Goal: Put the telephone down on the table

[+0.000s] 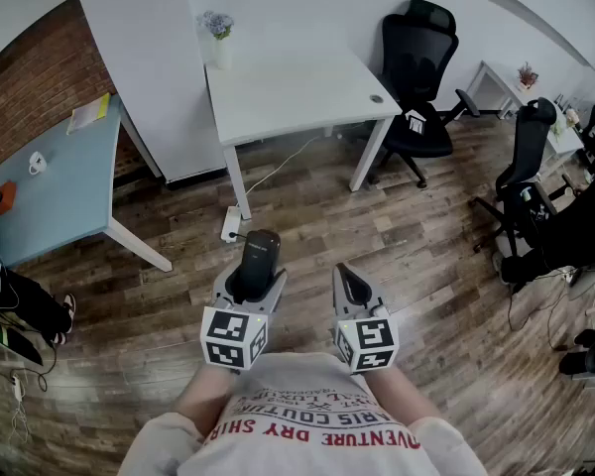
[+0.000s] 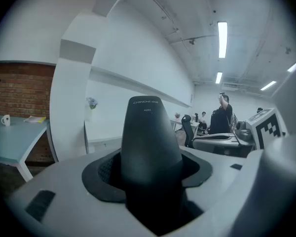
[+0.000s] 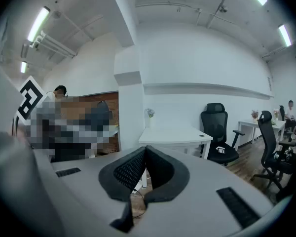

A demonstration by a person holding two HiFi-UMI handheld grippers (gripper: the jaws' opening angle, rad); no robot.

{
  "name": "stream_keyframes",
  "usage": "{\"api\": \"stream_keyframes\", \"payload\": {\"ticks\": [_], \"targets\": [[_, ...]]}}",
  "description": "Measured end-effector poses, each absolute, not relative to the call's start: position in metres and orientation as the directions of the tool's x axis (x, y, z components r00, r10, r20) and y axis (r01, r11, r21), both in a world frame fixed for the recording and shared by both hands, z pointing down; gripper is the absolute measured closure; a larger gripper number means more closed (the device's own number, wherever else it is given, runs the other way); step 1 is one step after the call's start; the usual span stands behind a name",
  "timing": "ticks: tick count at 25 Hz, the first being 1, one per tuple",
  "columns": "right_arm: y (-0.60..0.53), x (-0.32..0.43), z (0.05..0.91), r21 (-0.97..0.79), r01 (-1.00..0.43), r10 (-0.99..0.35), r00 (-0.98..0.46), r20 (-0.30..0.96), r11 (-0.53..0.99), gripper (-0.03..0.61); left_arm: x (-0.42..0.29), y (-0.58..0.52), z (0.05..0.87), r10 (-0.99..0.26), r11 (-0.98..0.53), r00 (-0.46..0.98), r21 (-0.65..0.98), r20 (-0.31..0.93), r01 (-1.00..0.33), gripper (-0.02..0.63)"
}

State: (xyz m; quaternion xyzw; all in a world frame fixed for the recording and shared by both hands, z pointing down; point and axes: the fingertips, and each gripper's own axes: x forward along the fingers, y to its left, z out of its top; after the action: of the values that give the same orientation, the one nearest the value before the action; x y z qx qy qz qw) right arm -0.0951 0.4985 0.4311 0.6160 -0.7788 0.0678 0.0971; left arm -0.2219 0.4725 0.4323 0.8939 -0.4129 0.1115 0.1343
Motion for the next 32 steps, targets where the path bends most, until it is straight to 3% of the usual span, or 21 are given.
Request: {"api": "stream_keyframes", "payload": {"ticks": [19,32], "targets": [[0.478,-0.096,0.454,-0.022,-0.978,-0.932,-0.205,0.299,0.208,0.554,-0.226,0.441,0.447,-0.682,-0.631,0.65,0.18,0.337,-0.755,0.319],[0.382,-0.031,0.477,-0.075,-0.953,-0.894,-0.303,0.331,0.295,0.554,-0.165,0.36,0.462,-0.727,-0.556,0.574,0.168,0.376,-0.814,0.319]]}}
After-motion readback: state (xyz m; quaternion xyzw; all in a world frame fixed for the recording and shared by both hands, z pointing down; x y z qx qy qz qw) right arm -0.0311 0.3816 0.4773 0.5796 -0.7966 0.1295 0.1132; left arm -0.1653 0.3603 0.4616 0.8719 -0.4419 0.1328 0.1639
